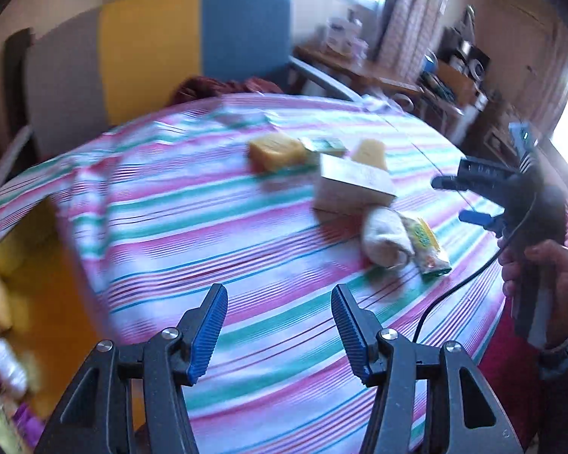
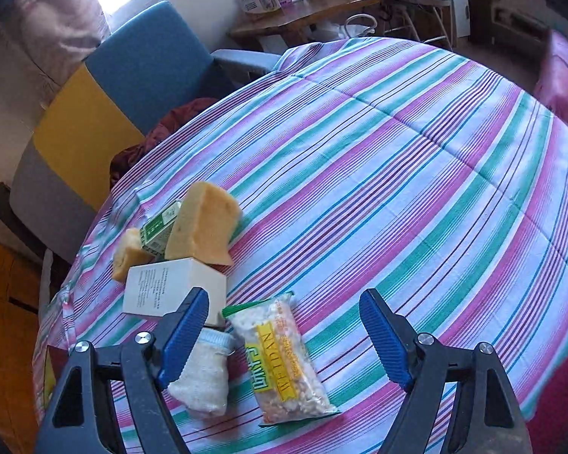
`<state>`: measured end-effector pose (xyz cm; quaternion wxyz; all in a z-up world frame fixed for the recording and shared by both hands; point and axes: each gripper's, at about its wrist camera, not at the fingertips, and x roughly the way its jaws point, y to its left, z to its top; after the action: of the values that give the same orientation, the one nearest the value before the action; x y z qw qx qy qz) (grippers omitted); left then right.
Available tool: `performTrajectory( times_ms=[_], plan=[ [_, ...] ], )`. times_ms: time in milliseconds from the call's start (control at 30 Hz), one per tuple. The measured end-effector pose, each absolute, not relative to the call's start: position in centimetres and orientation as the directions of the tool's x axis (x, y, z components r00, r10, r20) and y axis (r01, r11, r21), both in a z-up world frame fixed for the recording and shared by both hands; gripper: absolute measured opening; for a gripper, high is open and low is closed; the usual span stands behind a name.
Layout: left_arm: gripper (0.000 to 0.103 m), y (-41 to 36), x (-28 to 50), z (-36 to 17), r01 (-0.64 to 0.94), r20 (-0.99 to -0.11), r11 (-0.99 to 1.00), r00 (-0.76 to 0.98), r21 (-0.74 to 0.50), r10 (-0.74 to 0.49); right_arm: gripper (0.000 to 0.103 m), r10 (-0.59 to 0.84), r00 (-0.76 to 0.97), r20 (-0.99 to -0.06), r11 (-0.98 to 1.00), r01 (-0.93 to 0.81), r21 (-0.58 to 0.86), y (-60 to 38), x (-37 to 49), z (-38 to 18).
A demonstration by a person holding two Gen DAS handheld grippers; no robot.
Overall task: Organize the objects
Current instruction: 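Grasp the grey knitted sock bundle with the left gripper and lift it, then hold the sock bundle in the left gripper while right grasps the white paper box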
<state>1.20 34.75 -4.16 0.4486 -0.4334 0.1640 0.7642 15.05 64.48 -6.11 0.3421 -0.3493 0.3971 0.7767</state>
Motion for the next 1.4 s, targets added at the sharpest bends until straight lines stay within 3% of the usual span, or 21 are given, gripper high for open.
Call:
performTrajectory(
  times_ms=[267, 600, 733, 767, 800, 867, 1167, 1400],
  plan=[
    [0.058, 42.9, 2.4, -6.6, -0.861, -0.832, -0.448, -0.054, -0.241, 0.551, 0.085, 0.228, -0.55, -0.803, -0.381, -0.81, 0.446, 64.9, 16.3, -6.3],
    [0.065, 49.5, 4.2, -8.4, -0.897, -0.848, -0.376, -0.002, -0.233, 0.53, 0.086, 0.198, -0.569, -0.798, -0.328, -0.806, 0.493, 65.6, 16.9, -6.7],
    [0.064, 51.5, 3.5, -10.2, -0.891, -0.866, -0.396, -0.008, -0.221, 0.5, 0.086, 0.19, -0.575, -0.796, -0.318, -0.803, 0.504, 65.9, 16.9, -6.9],
    [0.06, 51.8, 3.5, -10.7, -0.891, -0.869, -0.394, -0.001, -0.223, 0.495, 0.086, 0.187, -0.575, -0.796, -0.323, -0.802, 0.503, 65.8, 16.8, -6.9],
    [0.052, 51.7, 3.4, -11.1, -0.89, -0.871, -0.396, 0.001, -0.225, 0.491, 0.086, 0.184, -0.573, -0.798, -0.333, -0.8, 0.498, 65.7, 16.6, -7.0],
    [0.052, 50.3, 3.1, -11.2, -0.876, -0.847, -0.407, 0.002, -0.257, 0.531, 0.086, 0.185, -0.565, -0.804, -0.36, -0.8, 0.48, 65.5, 16.1, -6.9],
    [0.052, 40.2, 3.2, -11.0, -0.859, -0.829, -0.489, -0.159, -0.152, 0.536, 0.086, 0.195, -0.567, -0.801, -0.516, -0.754, 0.408, 64.0, 14.0, -5.7],
    [0.052, 33.5, 4.4, -10.8, -0.843, -0.809, -0.512, -0.182, -0.164, 0.559, 0.086, 0.188, -0.535, -0.824, -0.629, -0.71, 0.318, 61.9, 11.8, -6.0]
  ],
)
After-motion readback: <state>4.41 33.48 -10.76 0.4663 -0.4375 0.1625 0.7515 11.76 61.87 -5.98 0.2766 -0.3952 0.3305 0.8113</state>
